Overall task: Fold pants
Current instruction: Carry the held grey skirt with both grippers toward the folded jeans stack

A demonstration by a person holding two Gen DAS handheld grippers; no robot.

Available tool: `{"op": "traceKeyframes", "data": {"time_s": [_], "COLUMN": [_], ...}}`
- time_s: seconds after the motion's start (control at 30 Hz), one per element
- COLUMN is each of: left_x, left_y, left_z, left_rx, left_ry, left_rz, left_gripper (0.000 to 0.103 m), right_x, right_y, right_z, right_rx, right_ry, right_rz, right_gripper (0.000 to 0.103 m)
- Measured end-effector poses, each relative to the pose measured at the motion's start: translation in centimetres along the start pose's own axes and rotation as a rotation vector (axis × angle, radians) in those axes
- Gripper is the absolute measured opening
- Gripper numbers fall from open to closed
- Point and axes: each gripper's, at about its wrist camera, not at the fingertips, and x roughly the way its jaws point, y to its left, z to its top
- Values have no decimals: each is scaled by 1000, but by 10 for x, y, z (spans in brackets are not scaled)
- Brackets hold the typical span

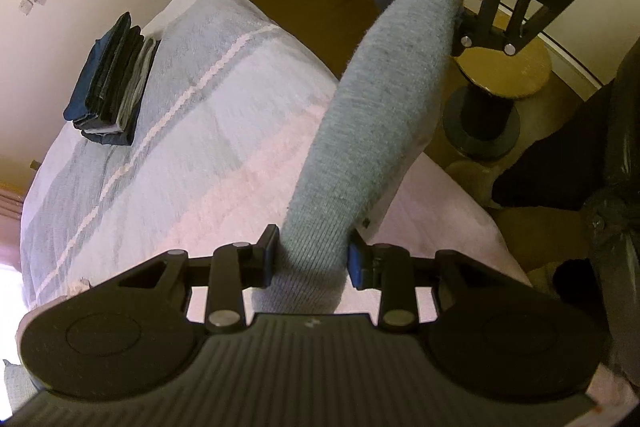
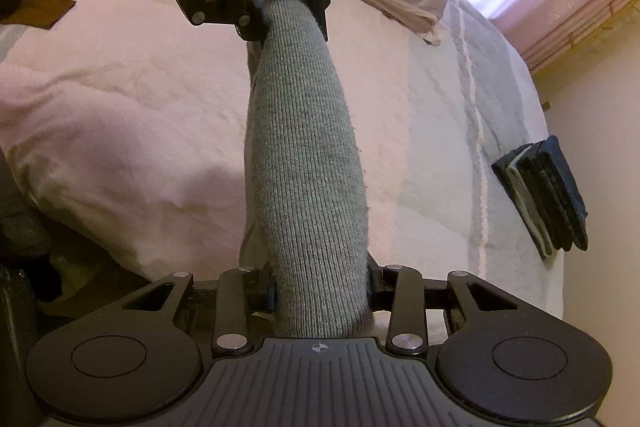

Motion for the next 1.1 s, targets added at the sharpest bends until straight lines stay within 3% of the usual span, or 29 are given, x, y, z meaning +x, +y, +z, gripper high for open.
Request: {"op": "traceKeyframes", "data": {"time_s": [0.27, 0.5, 0.83, 1.1], "left_x": [48, 71, 81, 78], "left_y": [41, 80, 163, 261], "left_z": [86, 131, 162, 206], "left_rx": [-48, -81, -82, -63], "left_ry": [31, 24, -57, -116], "left_rz": [9, 22, 37, 136], "left_gripper": [30, 30, 29, 29], "right_x": [14, 23, 31, 28], "right_y": [-97, -163, -248, -360], "right_z": [-52, -74, -62, -42], "right_rx": [-52, -90, -125, -193], "right_ry": [-6, -4, 11, -12], "right_rz": [33, 30, -33, -130], "right_gripper": [34, 34, 34, 34]}}
